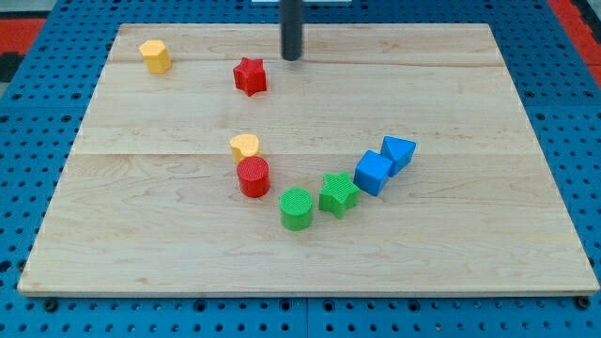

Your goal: Place the red star to the top left of the yellow heart

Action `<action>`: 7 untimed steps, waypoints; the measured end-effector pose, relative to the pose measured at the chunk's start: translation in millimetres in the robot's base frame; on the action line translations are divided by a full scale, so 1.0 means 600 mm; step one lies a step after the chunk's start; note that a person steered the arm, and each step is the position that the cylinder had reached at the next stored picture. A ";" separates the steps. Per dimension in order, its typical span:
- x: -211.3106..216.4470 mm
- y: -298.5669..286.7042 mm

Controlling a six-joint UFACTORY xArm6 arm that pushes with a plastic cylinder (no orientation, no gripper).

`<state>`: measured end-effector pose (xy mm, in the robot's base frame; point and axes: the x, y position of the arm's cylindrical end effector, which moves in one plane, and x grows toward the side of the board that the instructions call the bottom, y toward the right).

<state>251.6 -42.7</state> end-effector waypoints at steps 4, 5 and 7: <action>0.122 0.018; 0.109 -0.030; 0.057 -0.035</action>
<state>286.1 -63.6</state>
